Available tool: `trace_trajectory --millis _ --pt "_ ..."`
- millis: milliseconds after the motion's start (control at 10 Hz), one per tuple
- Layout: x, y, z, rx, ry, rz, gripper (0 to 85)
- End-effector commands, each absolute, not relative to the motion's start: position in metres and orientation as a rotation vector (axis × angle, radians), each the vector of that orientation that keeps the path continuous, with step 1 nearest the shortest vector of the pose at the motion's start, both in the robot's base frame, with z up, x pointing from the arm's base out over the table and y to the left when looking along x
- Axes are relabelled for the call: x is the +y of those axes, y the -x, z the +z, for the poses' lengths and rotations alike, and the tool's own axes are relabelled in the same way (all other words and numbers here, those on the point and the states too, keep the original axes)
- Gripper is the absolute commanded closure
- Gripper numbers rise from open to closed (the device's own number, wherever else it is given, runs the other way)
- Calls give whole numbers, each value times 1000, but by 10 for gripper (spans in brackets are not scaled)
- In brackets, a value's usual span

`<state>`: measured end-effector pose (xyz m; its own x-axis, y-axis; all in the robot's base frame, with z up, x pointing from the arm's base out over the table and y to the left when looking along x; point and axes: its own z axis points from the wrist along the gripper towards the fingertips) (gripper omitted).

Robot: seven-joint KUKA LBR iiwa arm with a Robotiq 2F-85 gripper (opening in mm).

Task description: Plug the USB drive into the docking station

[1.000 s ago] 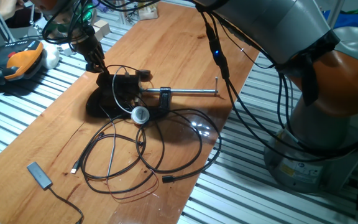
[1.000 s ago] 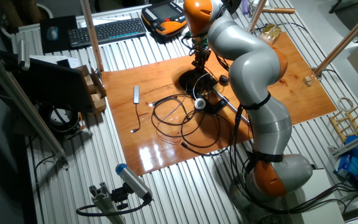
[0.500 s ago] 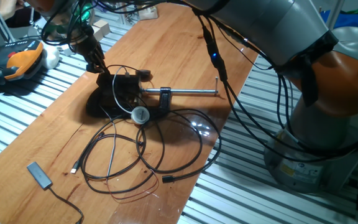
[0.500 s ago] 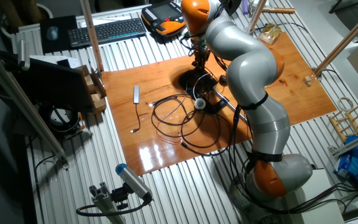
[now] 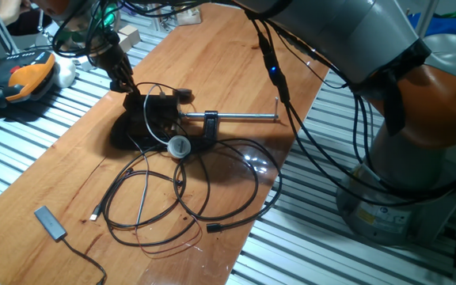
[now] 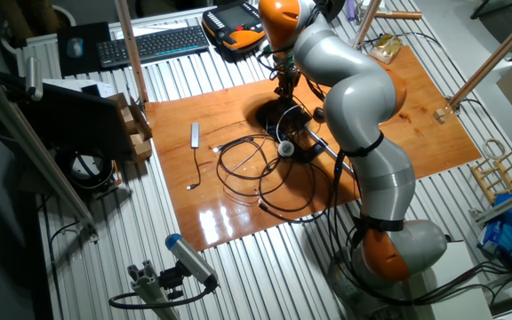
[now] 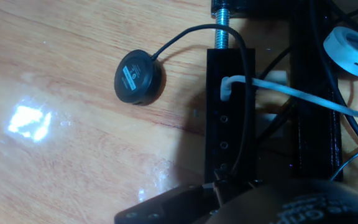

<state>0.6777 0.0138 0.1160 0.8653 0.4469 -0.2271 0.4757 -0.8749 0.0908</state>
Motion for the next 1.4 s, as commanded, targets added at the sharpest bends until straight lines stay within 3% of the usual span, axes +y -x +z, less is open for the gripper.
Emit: trace_trajectory --millis 0,1300 --pt "14 -677 114 721 -2895 -302 850" --pt "12 -675 112 708 -2891 -301 850"
